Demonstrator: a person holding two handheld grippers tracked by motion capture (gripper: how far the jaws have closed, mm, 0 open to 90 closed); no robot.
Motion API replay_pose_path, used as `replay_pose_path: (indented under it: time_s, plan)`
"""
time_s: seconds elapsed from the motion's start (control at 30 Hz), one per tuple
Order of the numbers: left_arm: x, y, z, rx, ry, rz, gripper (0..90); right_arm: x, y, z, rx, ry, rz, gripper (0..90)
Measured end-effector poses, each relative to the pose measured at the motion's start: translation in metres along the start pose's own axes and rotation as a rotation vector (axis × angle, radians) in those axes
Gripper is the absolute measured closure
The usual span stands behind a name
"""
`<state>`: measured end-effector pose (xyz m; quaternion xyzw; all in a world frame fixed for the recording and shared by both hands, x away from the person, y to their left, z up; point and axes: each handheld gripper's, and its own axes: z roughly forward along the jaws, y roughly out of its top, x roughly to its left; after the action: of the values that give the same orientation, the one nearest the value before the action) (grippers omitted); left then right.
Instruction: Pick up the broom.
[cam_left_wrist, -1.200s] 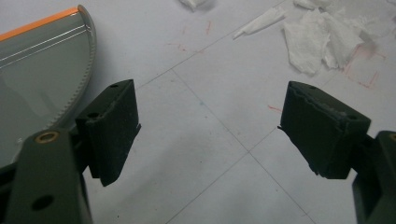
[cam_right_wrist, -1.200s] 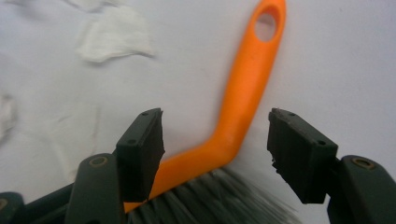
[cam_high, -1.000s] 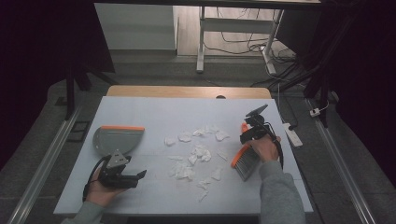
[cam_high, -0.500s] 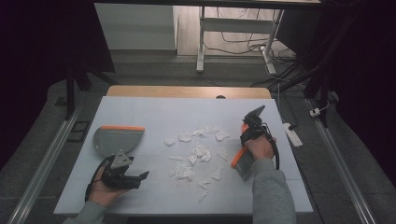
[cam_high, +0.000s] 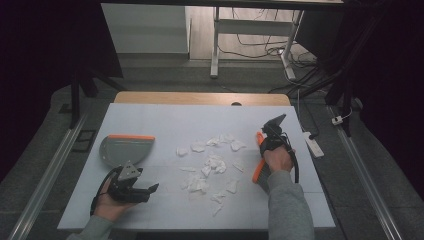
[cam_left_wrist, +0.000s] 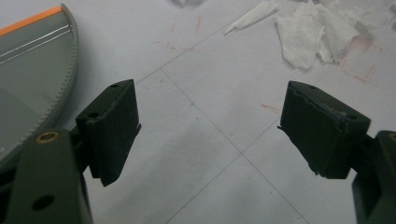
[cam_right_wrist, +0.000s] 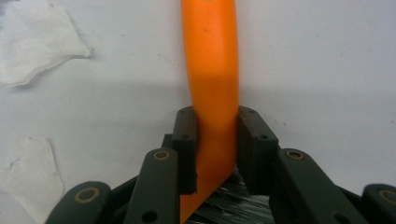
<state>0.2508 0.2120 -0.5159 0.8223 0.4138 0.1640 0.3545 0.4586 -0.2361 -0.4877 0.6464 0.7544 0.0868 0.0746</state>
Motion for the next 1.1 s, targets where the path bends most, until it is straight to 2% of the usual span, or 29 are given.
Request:
replay_pose_path:
  time_s: [0.07,0.1,0.13,0.17,0.23,0.33,0.37,0.4,0.47,0.5,0.53,0.57,0.6,0.67,0.7,0.73,0.87,0.97,1.1]
  plan:
    - [0.0,0.0,0.0,-0.002,0.0,-0.003,20.5,-0.006,-0.001,-0.001,-0.005,0.044,-0.001,70.8]
    - [0.001,0.0,0.0,-0.004,0.001,-0.004,20.6,-0.012,-0.003,-0.005,-0.028,0.089,-0.012,70.9]
    - [0.001,0.0,0.0,-0.004,0.002,-0.005,20.6,-0.012,-0.003,-0.005,-0.028,0.089,-0.012,70.9]
    - [0.001,0.0,0.0,-0.004,0.002,-0.005,20.7,-0.02,-0.006,-0.01,-0.062,0.14,-0.012,71.0]
    - [0.001,0.001,0.001,0.0,0.002,-0.002,20.7,-0.027,-0.01,-0.016,-0.089,0.196,-0.012,71.0]
    - [0.0,0.001,0.001,0.001,0.007,0.002,20.7,-0.034,-0.015,-0.022,-0.12,0.232,-0.01,71.0]
    - [0.0,0.001,0.001,0.001,0.007,0.002,20.7,-0.039,-0.02,-0.028,-0.154,0.277,-0.019,71.0]
    - [0.0,0.001,0.001,0.0,0.008,0.002,20.7,-0.039,-0.02,-0.028,-0.154,0.277,-0.019,71.0]
    - [0.0,0.001,0.0,0.0,0.01,0.002,20.8,-0.042,-0.028,-0.038,-0.224,0.366,-0.028,71.0]
    - [0.001,0.0,0.0,-0.002,0.011,-0.001,20.8,-0.042,-0.028,-0.038,-0.224,0.366,-0.028,71.0]
    - [0.001,0.0,0.0,-0.002,0.012,-0.001,20.8,-0.044,-0.033,-0.043,-0.267,0.415,-0.046,71.0]
    - [0.001,0.0,0.0,-0.004,0.014,-0.004,20.8,-0.044,-0.033,-0.043,-0.267,0.415,-0.046,71.0]
    - [0.001,0.0,0.0,-0.006,0.015,-0.004,20.8,-0.046,-0.039,-0.047,-0.304,0.455,-0.054,71.0]
    - [0.001,0.0,0.0,-0.006,0.018,-0.003,20.9,-0.047,-0.043,-0.051,-0.337,0.485,-0.061,71.0]
    - [0.0,0.001,0.0,-0.006,0.019,-0.003,20.9,-0.047,-0.043,-0.051,-0.337,0.485,-0.061,71.0]
    - [0.0,0.001,0.0,-0.003,0.022,-0.001,20.9,-0.048,-0.048,-0.055,-0.358,0.508,-0.068,71.0]
    - [0.0,0.001,0.001,-0.001,0.023,0.001,20.9,-0.047,-0.053,-0.06,-0.39,0.531,-0.082,71.0]
    - [0.0,0.002,0.002,-0.002,0.023,0.001,20.9,-0.045,-0.058,-0.067,-0.436,0.568,-0.08,71.0]
    - [0.0,0.002,0.001,-0.006,0.024,0.0,20.9,-0.041,-0.06,-0.07,-0.464,0.598,-0.073,71.0]
